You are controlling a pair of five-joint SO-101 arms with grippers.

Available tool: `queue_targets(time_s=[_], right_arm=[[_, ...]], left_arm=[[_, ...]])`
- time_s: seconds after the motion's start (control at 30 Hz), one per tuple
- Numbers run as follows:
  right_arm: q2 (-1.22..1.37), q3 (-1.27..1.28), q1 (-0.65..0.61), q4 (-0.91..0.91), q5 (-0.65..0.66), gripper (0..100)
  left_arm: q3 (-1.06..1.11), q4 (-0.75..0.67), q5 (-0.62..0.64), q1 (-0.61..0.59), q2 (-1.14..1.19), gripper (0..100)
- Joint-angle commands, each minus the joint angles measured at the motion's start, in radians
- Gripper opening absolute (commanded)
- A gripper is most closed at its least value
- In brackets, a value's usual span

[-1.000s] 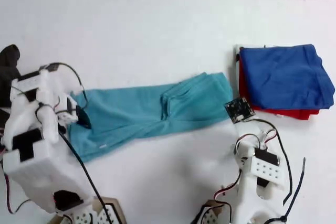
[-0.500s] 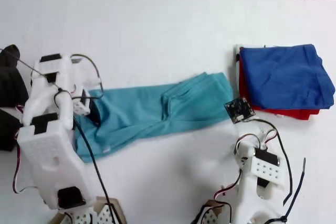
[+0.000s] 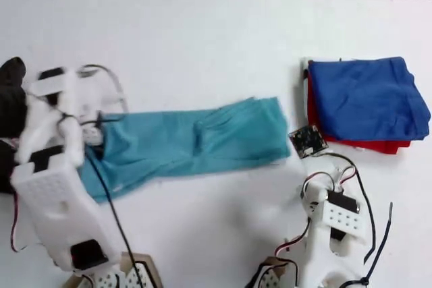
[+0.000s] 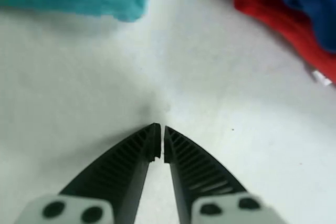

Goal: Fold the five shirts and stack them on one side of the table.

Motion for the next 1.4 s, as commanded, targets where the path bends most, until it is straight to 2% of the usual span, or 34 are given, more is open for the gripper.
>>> queue_targets(time_s=[0.0,0.1,0.23,0.5,0.6,0.77,0.93,1.13,1.23,1.37], right_arm=[[-0.027,-0.008,0.008,-0.015,-0.009,2.0],[-0.027,-0.008,0.008,-0.015,-0.009,2.0],[-0.027,-0.008,0.008,-0.015,-0.009,2.0],[-0.027,-0.008,0.008,-0.015,-0.009,2.0],[-0.027,-0.008,0.01,-0.015,-0.021,2.0],[-0.027,-0.006,0.044,-0.068,-0.16,2.0],[-0.027,-0.005,0.041,-0.07,-0.163,2.0],[-0.027,-0.005,0.039,-0.073,-0.163,2.0],[-0.027,-0.005,0.039,-0.073,-0.163,2.0],[-0.027,-0.005,0.039,-0.073,-0.163,2.0]], left_arm=[[-0.113,0.051,-0.071,-0.16,-0.005,3],[-0.214,0.137,-0.114,-0.209,-0.005,3],[-0.294,0.233,-0.133,-0.204,-0.006,3],[-0.277,0.245,-0.057,-0.057,-0.023,3],[-0.228,0.245,-0.023,0.049,-0.091,3],[-0.15,0.245,-0.011,0.272,-0.322,3],[-0.147,0.239,-0.011,0.497,-0.545,3],[-0.14,0.18,0.037,0.793,-0.597,3],[-0.139,0.083,0.038,0.87,-0.595,3],[-0.145,-0.009,0.038,0.911,-0.549,3]])
